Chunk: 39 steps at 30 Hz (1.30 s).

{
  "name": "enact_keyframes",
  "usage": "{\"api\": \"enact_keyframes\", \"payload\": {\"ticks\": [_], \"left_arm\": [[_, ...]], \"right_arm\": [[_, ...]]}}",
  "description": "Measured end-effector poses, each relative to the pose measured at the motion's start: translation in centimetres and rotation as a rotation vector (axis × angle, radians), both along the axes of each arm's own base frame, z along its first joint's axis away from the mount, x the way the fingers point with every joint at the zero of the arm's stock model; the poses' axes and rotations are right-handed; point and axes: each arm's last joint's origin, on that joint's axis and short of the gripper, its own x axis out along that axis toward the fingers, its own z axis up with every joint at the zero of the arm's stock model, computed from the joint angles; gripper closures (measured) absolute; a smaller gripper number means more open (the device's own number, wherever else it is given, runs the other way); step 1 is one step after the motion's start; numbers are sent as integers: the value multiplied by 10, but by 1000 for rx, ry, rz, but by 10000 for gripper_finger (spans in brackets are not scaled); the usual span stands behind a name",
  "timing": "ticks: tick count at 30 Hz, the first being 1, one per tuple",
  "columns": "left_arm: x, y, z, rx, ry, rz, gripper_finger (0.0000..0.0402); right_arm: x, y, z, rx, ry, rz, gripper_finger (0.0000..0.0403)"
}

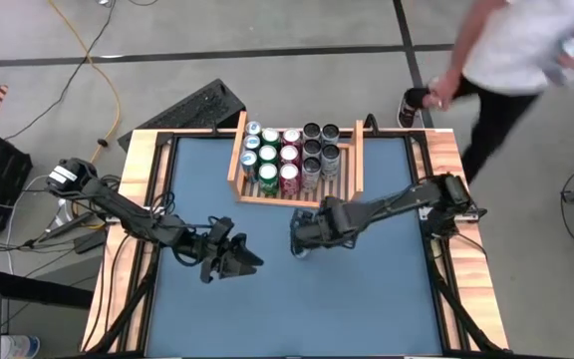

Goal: Place canned beverage on shelf
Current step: Put the light blue soda can on the shelf

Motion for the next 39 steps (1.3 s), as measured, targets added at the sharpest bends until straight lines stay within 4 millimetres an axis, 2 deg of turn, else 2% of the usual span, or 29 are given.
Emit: {"api": "enact_keyframes", "payload": {"ticks": [5, 12, 15, 25, 29, 34, 39], "left_arm": [[-1, -2, 0, -38, 16, -48, 184], [0, -2, -1, -56, 32, -67, 184], [0, -2, -2, -65, 43, -68, 183], [0, -2, -5, -80, 86, -73, 183], [1, -3, -7, -81, 106, -71, 183], [1, -2, -11, -76, 145, -67, 184], [2, -3, -16, -61, 202, -63, 184]], "right_arm": [[6, -26, -35, 43, -50, -96, 76], [2, -35, -38, 49, -17, -166, 76], [3, -41, -47, 79, 34, -189, 76], [-3, -54, -113, 243, -102, -294, 77], [-6, -48, -116, 236, -104, -270, 101], [-13, -34, -115, 163, -42, -193, 177], [-17, -19, -111, 71, -35, -62, 177]]}}
